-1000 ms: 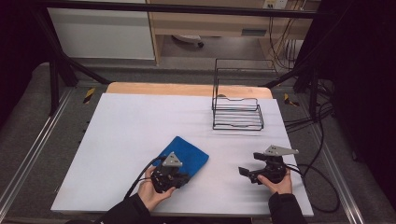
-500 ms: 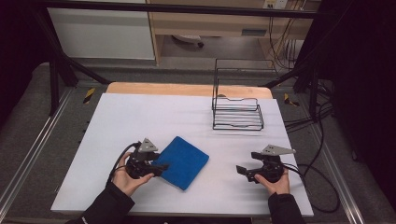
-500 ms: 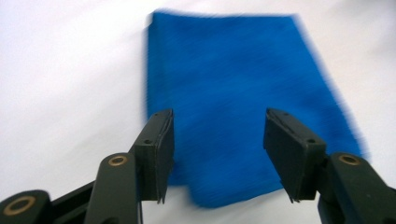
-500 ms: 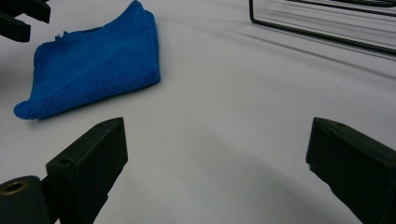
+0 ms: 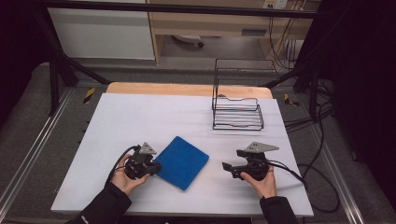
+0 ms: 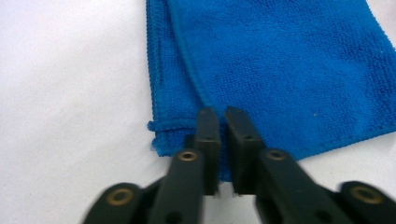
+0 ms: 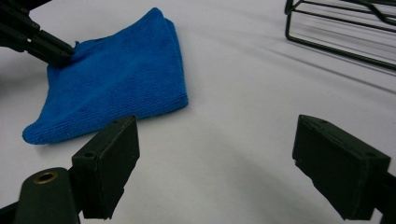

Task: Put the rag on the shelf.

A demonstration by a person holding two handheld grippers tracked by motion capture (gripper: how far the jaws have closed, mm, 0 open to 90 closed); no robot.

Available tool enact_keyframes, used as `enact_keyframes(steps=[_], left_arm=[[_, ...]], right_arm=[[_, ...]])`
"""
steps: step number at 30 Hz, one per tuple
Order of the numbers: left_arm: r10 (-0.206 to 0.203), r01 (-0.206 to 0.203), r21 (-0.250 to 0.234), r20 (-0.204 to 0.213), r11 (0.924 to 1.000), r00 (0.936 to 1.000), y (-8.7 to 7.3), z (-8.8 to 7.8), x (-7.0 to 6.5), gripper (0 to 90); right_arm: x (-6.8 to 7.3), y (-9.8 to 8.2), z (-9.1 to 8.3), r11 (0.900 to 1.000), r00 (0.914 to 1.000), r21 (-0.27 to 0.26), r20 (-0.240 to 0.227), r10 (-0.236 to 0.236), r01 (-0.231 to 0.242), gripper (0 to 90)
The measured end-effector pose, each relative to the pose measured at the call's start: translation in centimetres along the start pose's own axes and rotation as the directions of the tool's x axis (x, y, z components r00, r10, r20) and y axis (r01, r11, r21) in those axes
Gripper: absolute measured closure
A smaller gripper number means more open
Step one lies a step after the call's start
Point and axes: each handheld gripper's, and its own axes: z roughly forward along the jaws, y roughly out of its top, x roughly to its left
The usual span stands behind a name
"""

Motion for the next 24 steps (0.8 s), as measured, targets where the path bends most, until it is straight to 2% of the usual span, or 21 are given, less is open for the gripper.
enact_keyframes(steps=[4,8,10,11,17,20,24], left_arm=[[0.013,-0.013,-0.010,-0.019,0.9999,0.9997,0.1,-0.4,-0.3,88.0],[0.016,-0.017,-0.061,-0.022,0.9980,0.9996,0.7,-1.6,-0.2,88.2],[0.024,-0.028,-0.076,-0.054,0.9967,0.9982,1.1,-2.0,0.0,88.1],[0.021,-0.025,-0.078,-0.057,0.9966,0.9982,1.2,-2.0,0.2,88.1],[0.004,-0.008,-0.050,-0.084,0.9987,0.9964,1.1,-0.1,1.9,87.2],[0.005,-0.009,-0.045,-0.087,0.9990,0.9962,0.9,0.4,2.1,85.7],[0.002,-0.006,-0.043,-0.091,0.9990,0.9959,0.7,0.4,2.3,75.0]], right_arm=[[0.4,0.1,0.3,1.000,0.9999,0.020,0.002,-0.016,0.015,15.2],[0.4,0.2,0.2,1.000,0.9999,0.018,0.006,-0.013,0.012,14.8],[0.4,0.2,0.3,1.000,0.9998,0.009,0.009,-0.016,0.016,14.8],[0.5,0.3,0.3,1.000,0.9997,0.013,0.017,-0.020,0.019,15.4],[1.5,1.0,1.3,0.999,0.9982,0.010,0.041,-0.043,0.042,23.6],[2.2,1.4,2.5,0.999,0.9987,0.026,0.040,-0.031,0.030,29.1],[3.2,1.8,4.6,0.998,0.9980,0.053,0.062,-0.016,0.013,35.3]])
